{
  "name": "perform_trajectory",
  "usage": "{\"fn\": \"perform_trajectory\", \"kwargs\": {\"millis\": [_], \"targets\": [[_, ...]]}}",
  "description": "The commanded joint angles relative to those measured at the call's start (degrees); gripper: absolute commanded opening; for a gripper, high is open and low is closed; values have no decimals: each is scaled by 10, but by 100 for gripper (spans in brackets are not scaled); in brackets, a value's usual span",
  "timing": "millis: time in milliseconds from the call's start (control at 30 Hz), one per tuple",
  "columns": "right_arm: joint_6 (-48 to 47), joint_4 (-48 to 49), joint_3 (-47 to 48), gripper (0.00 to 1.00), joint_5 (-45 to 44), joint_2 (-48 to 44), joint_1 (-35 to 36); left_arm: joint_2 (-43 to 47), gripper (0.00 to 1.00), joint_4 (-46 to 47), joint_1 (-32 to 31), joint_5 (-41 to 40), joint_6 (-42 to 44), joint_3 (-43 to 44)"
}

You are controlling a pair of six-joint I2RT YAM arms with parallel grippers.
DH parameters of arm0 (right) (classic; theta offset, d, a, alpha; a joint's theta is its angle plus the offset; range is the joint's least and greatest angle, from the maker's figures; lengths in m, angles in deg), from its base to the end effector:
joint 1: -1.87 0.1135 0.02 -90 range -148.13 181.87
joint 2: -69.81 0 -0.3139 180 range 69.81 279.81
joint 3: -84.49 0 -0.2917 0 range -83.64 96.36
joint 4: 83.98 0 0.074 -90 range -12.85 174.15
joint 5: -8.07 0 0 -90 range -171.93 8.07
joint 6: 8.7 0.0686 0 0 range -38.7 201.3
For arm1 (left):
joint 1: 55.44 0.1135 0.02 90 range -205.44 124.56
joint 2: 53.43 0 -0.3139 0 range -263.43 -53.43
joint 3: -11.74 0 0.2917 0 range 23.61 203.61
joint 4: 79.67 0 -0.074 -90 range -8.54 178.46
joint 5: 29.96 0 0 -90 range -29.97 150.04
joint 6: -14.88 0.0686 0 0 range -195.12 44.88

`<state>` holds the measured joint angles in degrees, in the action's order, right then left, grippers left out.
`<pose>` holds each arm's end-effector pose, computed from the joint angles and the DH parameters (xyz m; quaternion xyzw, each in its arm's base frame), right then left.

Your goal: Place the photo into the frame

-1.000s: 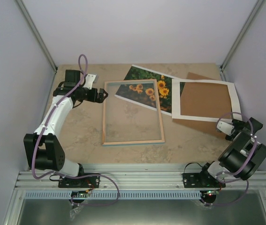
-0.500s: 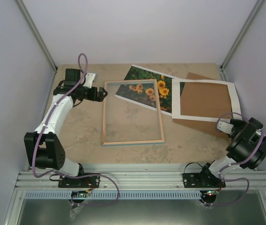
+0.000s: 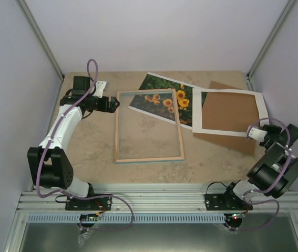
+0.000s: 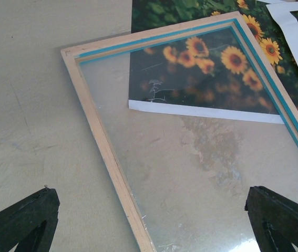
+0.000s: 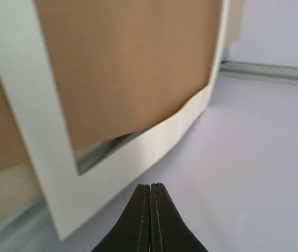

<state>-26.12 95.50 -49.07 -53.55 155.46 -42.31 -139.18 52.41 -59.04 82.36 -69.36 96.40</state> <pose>0.2562 -0.2035 0.1562 -0.5488 0.6928 -0.3448 0.3162 0.3762 -0.0498 0.3172 0.1425 0.9104 -0.1748 0.3469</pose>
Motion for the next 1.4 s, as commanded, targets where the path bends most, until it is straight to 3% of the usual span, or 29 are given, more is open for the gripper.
{"fn": "perform_trajectory", "kwargs": {"millis": [0, 167, 200, 267, 533, 967, 1367], "targets": [[16, -91, 34, 1, 70, -57, 2, 8, 99, 3, -2, -8, -3, 11], [-52, -216, 73, 1, 41, -65, 7, 9, 99, 3, -2, -3, -3, 13], [-69, -220, 69, 8, 21, -63, 6, 11, 99, 3, -2, -3, -3, 12], [-105, -215, 53, 38, -1, -59, -5, 13, 99, 3, -2, -2, -2, 9], [-129, -172, 33, 71, -20, -10, -36, 10, 100, 5, -2, 1, -5, 7], [-125, 83, -46, 67, -33, 111, -28, -10, 99, 0, -3, -5, -10, 24], [-124, 13, 0, 62, 25, 137, 6, -29, 99, -1, -2, -12, -16, 38]]}}
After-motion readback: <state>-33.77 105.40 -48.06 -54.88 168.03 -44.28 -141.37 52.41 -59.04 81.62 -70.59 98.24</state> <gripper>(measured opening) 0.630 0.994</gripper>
